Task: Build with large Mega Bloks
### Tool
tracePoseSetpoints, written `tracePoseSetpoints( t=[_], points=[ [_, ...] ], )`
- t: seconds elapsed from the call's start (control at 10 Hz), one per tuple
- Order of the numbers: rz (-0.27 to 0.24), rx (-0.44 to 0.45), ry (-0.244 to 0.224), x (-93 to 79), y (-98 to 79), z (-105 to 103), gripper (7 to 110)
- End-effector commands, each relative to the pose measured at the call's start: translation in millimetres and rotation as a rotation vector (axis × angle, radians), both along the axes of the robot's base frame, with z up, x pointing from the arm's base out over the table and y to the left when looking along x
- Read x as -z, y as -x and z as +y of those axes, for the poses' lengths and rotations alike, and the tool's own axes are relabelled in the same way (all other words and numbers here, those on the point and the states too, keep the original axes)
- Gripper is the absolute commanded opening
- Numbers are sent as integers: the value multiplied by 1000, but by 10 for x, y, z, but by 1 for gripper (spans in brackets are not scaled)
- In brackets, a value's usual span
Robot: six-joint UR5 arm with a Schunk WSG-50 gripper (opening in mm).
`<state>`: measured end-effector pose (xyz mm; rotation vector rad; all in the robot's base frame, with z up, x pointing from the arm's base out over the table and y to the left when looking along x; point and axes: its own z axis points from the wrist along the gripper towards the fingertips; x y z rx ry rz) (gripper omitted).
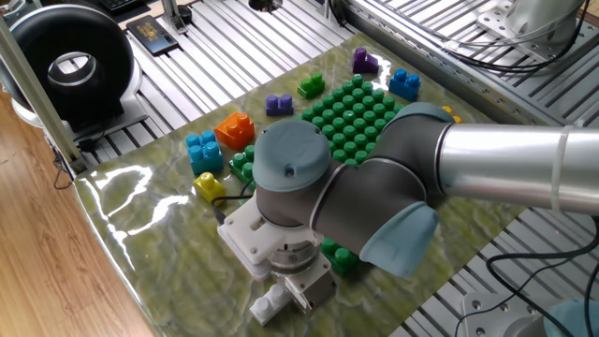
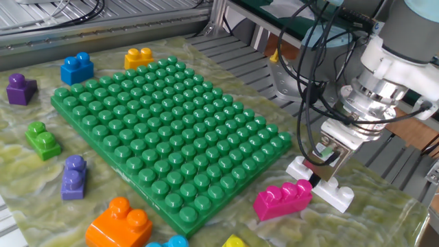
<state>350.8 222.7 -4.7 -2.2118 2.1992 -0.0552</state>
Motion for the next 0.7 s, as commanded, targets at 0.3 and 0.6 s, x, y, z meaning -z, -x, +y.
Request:
tracePoseSetpoints(
  t=[0.3,0.6],
  points=[
    [23,28,-18,-25,59,40,22],
    [40,73,-49,-45,106,132,7]
  ],
)
